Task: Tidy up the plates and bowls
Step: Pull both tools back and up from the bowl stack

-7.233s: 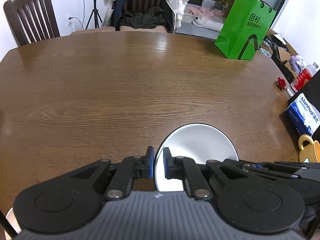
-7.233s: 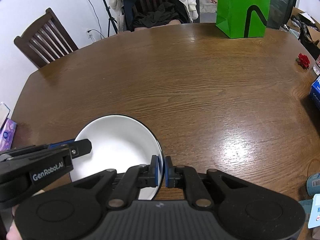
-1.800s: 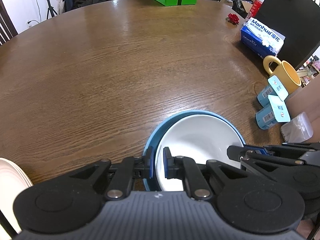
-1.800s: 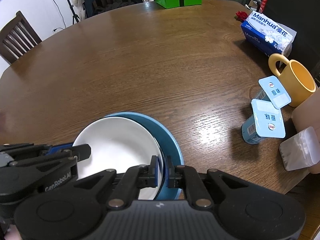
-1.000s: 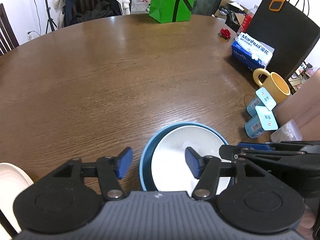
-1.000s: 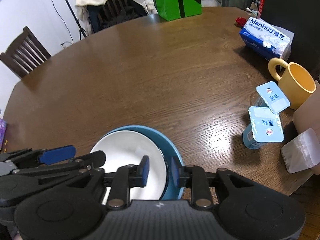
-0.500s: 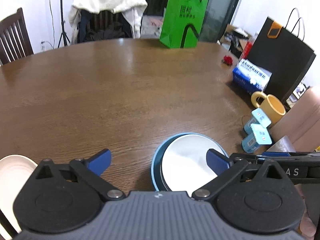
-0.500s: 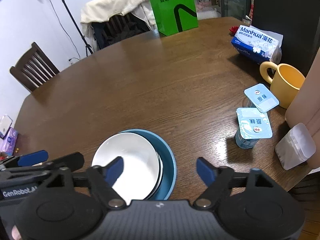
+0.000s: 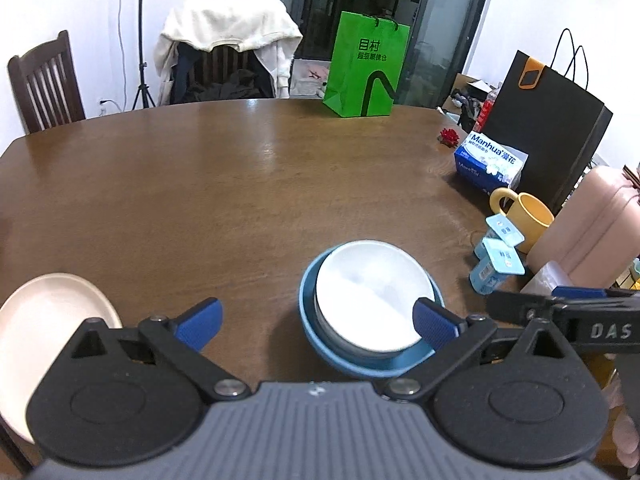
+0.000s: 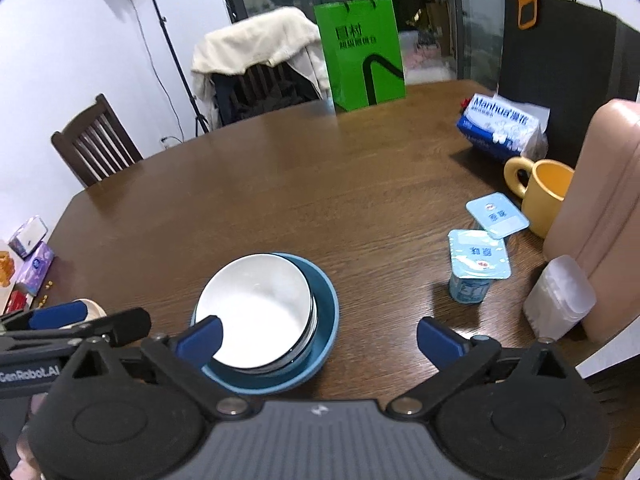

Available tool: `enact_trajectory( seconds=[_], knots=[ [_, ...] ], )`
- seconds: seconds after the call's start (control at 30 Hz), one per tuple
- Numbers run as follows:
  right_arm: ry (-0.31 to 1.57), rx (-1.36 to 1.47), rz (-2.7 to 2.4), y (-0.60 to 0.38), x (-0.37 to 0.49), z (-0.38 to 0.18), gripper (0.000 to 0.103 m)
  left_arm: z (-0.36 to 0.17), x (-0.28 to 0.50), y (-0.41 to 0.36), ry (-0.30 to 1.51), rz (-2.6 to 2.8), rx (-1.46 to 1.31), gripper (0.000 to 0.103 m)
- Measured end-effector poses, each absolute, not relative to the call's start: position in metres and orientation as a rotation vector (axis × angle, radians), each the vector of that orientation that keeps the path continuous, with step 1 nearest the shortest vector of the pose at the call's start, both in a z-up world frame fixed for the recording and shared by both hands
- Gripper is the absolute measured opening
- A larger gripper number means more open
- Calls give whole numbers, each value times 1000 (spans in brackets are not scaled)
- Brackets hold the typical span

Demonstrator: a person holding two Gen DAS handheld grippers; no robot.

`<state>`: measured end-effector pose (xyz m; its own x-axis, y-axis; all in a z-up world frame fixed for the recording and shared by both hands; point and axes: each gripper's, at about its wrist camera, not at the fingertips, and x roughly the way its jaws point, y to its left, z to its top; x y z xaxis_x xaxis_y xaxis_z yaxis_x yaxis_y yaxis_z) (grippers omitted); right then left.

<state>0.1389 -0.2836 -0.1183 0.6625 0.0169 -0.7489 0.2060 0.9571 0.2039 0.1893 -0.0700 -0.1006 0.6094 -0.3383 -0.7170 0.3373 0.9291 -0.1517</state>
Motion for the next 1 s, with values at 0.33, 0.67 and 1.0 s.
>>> enact_trajectory(
  seconds=[0.33,0.67,1.0],
  knots=[
    [766,218,-84,-276,82,-120,103,-98,142,-48,771,-324,-18,103],
    [689,182,-121,-282,51,-121,103,-90,131,-27,703,-280,-4,103],
    [697,187,-119,-268,73,-125,103,-91,157,-22,738,-314,0,103]
  ],
)
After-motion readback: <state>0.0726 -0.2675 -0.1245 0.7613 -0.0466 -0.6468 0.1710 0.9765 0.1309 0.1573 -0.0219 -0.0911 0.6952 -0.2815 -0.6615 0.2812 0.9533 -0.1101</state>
